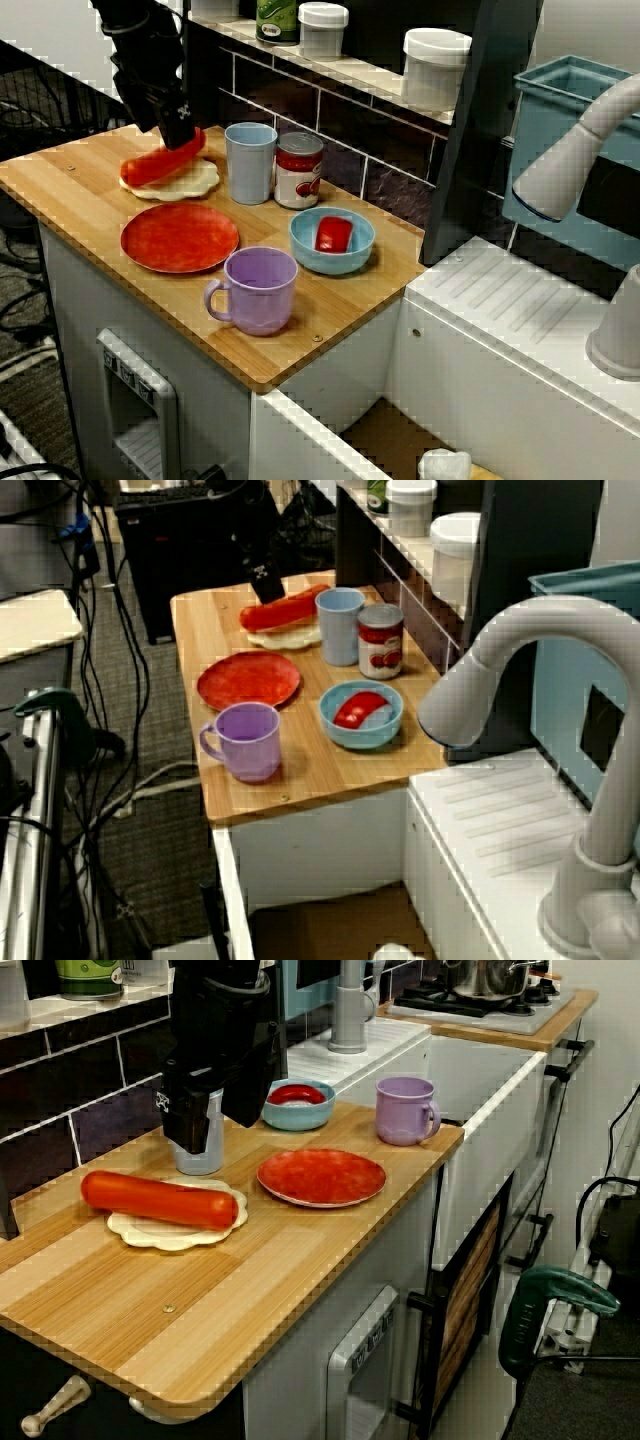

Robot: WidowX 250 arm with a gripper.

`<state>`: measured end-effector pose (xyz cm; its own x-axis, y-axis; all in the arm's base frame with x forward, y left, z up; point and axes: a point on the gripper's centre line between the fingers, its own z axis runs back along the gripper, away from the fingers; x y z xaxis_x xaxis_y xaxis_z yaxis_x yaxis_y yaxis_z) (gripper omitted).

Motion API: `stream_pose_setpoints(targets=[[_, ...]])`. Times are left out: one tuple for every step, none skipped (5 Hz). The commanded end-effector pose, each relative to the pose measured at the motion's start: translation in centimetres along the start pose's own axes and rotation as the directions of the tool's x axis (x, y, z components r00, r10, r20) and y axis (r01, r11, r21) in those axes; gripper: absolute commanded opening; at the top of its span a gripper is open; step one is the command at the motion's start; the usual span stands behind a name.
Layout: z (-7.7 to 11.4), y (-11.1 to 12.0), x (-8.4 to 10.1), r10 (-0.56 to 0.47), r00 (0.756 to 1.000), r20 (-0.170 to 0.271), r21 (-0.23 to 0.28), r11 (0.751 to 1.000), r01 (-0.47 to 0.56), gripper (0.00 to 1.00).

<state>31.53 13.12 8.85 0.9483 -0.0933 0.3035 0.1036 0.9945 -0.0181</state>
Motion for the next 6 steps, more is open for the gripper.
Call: stream_pose_setpoints(targets=[[3.1,0.0,-0.2,-0.116,0.991,0.066,-0.030,0.993,0.118,1.00],[3.3,0.1,0.0,-0.187,0.979,0.080,-0.028,0.981,0.190,1.00],[3.8,-1.0,-1.2,-0.320,0.944,0.081,-0.061,0.944,0.325,1.00],[3.3,-1.9,-2.8,-0.398,0.911,0.110,-0.060,0.912,0.406,1.00],[2.0,-2.6,-3.3,-0.415,0.905,0.091,-0.034,0.907,0.419,1.00],[0.5,-2.1,-2.1,-0.345,0.936,0.076,0.007,0.938,0.346,1.00]])
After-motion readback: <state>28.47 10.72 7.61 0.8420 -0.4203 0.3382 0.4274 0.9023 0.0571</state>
